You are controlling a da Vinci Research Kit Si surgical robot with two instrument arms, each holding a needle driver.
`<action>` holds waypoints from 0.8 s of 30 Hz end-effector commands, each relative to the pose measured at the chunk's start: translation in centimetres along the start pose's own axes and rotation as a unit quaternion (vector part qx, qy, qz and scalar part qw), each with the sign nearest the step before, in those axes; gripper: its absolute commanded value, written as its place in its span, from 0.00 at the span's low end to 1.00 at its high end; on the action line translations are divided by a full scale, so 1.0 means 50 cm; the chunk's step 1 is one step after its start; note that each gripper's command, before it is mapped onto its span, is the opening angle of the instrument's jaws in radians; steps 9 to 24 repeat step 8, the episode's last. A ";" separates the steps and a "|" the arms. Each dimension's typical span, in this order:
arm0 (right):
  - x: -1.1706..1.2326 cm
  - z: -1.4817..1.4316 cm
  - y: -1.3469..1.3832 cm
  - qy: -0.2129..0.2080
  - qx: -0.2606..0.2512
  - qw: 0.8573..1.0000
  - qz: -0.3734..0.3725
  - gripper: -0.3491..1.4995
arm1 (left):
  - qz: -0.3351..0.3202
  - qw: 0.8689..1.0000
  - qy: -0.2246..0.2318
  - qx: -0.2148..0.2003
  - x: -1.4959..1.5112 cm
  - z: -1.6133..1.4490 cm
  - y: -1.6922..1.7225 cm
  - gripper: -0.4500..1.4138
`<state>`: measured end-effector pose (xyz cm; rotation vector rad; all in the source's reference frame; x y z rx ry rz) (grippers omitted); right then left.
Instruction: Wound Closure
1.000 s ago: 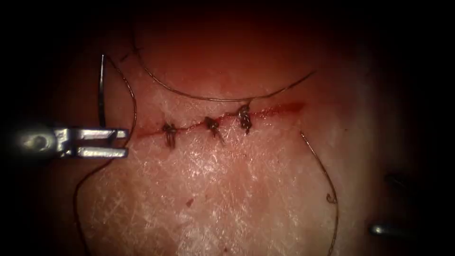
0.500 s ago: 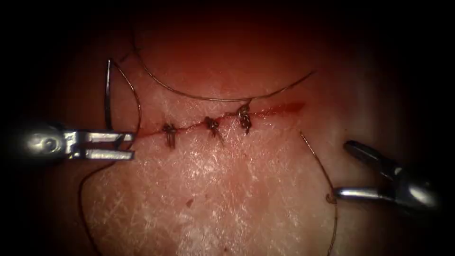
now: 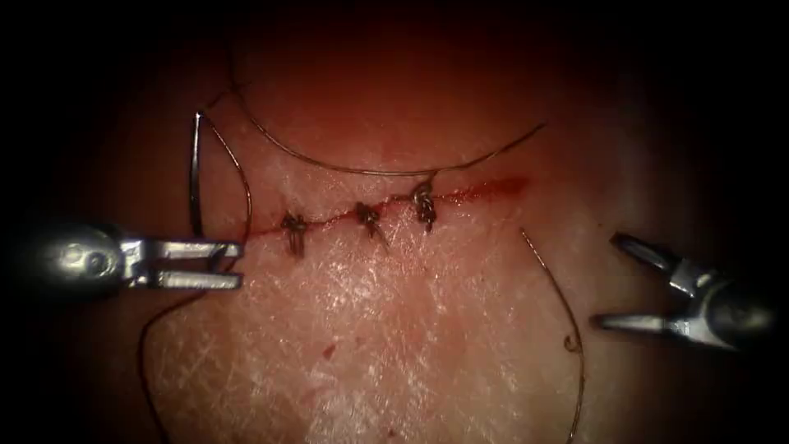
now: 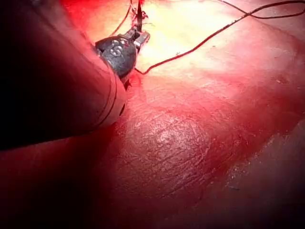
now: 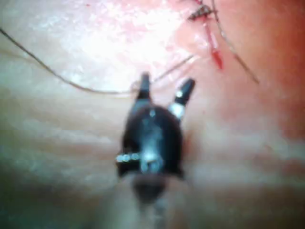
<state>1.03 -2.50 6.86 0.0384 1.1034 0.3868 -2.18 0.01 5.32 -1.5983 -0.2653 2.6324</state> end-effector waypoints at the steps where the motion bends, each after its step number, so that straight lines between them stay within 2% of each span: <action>1: -0.0007 0.0012 -0.0020 0.001 0.003 1.000 0.017 0.81 | 0.000 1.000 0.001 -0.001 -0.0009 0.0015 0.0002 0.06; 6: -0.0001 0.0006 -0.0016 0.004 0.006 0.999 0.031 0.80 | -0.001 1.000 0.002 -0.003 -0.0005 0.0005 0.0002 0.04; 8: 0.0004 0.0007 -0.0009 0.012 0.018 0.999 0.036 0.68 | -0.001 1.000 0.002 -0.003 -0.0005 0.0005 0.0003 0.04; 24: 0.0004 0.0007 -0.0009 0.012 0.018 0.999 0.036 0.68 | -0.001 1.000 0.002 -0.003 -0.0005 0.0005 0.0003 0.04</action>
